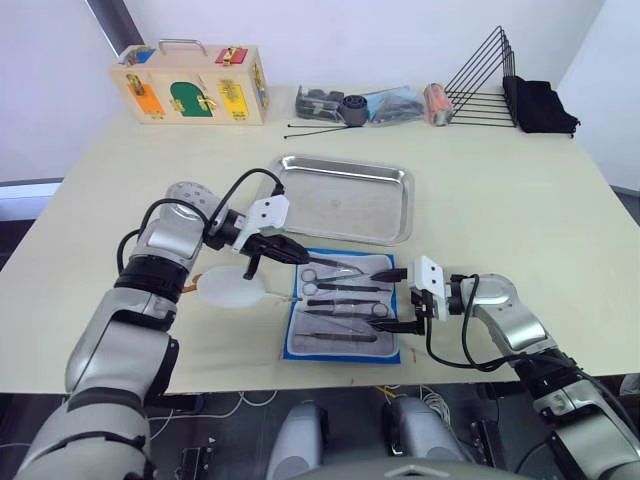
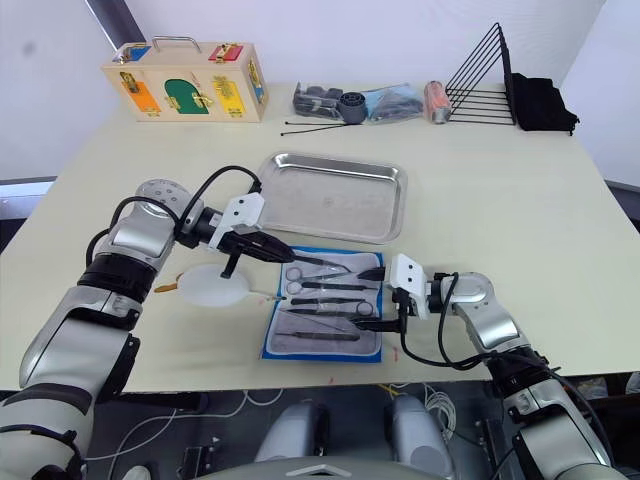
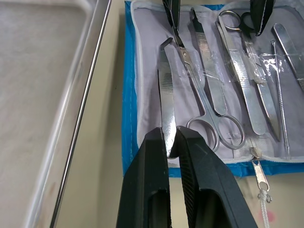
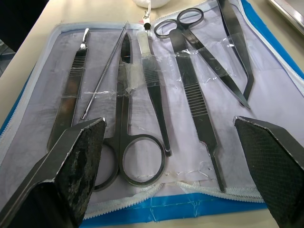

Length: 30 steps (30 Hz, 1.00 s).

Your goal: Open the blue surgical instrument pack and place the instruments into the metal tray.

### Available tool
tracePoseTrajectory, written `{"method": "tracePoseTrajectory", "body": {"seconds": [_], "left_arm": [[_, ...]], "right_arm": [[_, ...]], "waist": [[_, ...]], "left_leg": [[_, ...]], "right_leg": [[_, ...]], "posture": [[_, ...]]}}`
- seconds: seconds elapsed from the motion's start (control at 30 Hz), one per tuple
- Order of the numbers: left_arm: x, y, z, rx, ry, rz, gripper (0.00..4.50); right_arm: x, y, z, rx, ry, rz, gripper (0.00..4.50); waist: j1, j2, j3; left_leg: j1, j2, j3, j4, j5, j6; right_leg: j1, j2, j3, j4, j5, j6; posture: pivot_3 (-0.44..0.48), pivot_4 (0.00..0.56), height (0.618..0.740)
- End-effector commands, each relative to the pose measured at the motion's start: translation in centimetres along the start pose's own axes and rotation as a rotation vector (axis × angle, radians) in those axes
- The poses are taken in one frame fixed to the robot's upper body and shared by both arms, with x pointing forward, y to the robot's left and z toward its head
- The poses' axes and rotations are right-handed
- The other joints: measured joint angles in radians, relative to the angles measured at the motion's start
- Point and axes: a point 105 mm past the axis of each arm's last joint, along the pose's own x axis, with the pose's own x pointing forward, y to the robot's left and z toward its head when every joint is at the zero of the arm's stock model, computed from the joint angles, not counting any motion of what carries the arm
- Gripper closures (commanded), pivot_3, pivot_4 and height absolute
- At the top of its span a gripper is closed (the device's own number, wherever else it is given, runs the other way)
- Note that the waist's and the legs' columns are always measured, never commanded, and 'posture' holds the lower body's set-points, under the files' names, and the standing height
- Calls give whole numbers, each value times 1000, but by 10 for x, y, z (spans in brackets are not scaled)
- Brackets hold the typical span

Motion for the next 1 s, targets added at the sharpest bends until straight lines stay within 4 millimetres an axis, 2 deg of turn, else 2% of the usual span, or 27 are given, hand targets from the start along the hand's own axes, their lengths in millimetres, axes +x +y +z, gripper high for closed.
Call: {"method": "tracePoseTrajectory", "body": {"seconds": [0.03, 0.43, 0.77, 1.0], "left_arm": [[-20, 4, 23, 61, -33, 24, 4435], [-37, -2, 15, 20, 12, 50, 4435], [-64, -8, 3, -28, 52, 105, 4435], [-75, -15, 4, -56, 40, 118, 4435]], "right_arm": [[-4, 24, -65, 181, 234, 30, 0], [-3, 26, -65, 182, 230, 34, 0], [-5, 28, -67, 189, 232, 34, 0], [-3, 28, -66, 188, 230, 36, 0]], "waist": [[0, 0, 0], [0, 0, 0], [2, -2, -1], [4, -4, -3]], "left_leg": [[0, 0, 0, 0, 0, 0], [0, 0, 0, 0, 0, 0], [1, 0, 0, 0, 0, 0], [2, 0, 0, -1, 0, 0]], "right_leg": [[0, 0, 0, 0, 0, 0], [0, 0, 0, 0, 0, 0], [0, 0, 0, 0, 0, 0], [2, 0, 0, 0, -1, -1]], "posture": [[0, 150, 740], [0, 150, 740], [0, 150, 740], [0, 150, 740]]}}
